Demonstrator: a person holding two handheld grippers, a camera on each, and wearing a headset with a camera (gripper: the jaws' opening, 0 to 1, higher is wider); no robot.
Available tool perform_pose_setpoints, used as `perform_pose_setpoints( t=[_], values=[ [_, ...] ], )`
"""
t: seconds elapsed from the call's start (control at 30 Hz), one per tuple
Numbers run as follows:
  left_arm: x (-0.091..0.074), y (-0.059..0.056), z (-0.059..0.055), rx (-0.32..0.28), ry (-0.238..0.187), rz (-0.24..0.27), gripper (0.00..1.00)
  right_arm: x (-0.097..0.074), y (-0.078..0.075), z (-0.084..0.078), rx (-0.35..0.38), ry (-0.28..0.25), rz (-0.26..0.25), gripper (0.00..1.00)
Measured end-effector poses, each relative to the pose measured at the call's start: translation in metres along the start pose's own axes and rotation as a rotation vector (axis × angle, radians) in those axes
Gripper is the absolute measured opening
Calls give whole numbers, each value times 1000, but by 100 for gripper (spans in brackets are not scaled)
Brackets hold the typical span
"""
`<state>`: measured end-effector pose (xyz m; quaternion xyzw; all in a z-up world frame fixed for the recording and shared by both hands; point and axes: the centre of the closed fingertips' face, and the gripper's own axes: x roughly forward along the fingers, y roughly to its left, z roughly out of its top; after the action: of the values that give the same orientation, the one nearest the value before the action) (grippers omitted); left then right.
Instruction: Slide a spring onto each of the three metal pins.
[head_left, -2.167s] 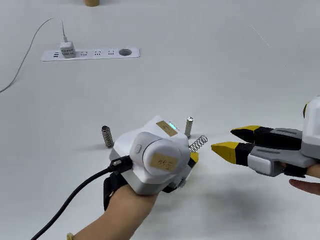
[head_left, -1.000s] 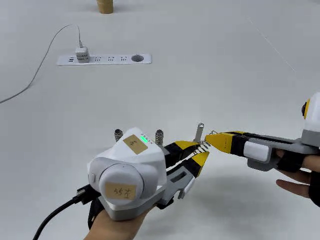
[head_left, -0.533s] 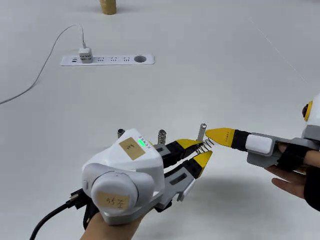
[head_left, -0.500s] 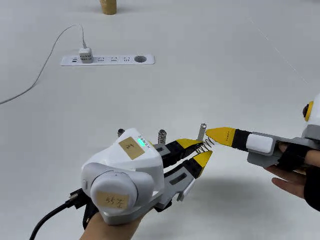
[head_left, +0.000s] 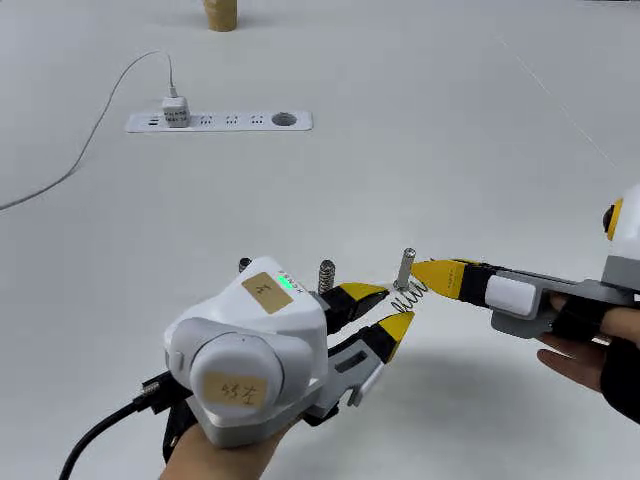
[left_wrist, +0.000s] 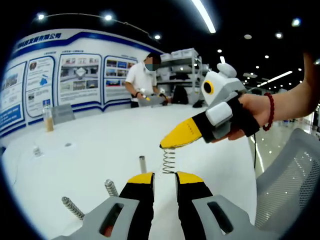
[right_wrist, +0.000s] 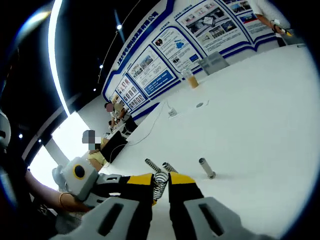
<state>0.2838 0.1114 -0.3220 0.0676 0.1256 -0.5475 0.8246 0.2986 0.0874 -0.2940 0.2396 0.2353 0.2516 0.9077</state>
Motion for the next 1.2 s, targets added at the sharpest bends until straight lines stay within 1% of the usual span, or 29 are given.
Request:
perform_pose_setpoints(
  t=[0.17,0.23,0.27,0.33,0.4,0.47,0.5,0.6,0.67,0.77,0.9,1.0,1.1,1.2],
  values=[
    [-4,4,-12,-35,58,20,21,-1,-4,9,-57,-16,-39,12],
    [-6,6,-13,-33,61,26,22,-2,-7,14,-86,-24,-58,12],
    [-6,6,-14,-32,69,28,22,-2,-8,15,-98,-26,-65,12],
    [-8,7,-16,-41,79,34,24,-1,-8,19,-118,-34,-59,12],
    [-10,10,-19,-54,98,46,25,0,-10,21,-127,-38,-60,12],
    [-12,12,-21,-51,104,51,25,1,-15,22,-170,-32,-84,12],
    [-15,13,-22,-46,112,58,26,1,-18,24,-218,-31,-101,12],
    [-20,16,-22,-42,114,74,31,3,-18,27,-242,-38,-105,12],
    [-23,18,-21,-39,111,83,32,4,-19,30,-256,-46,-107,12],
    [-27,21,-20,-15,110,93,35,8,-21,34,-276,-53,-107,12],
    [-32,24,-17,-19,99,100,39,11,-25,39,-311,-60,-125,12],
    [-35,27,-17,-21,102,107,43,14,-28,41,-335,-64,-138,12],
    [-41,30,-18,-11,109,123,45,18,-31,42,-367,-60,-148,12],
    [-46,34,-18,-11,105,137,48,21,-33,43,-375,-59,-153,12]
  ],
)
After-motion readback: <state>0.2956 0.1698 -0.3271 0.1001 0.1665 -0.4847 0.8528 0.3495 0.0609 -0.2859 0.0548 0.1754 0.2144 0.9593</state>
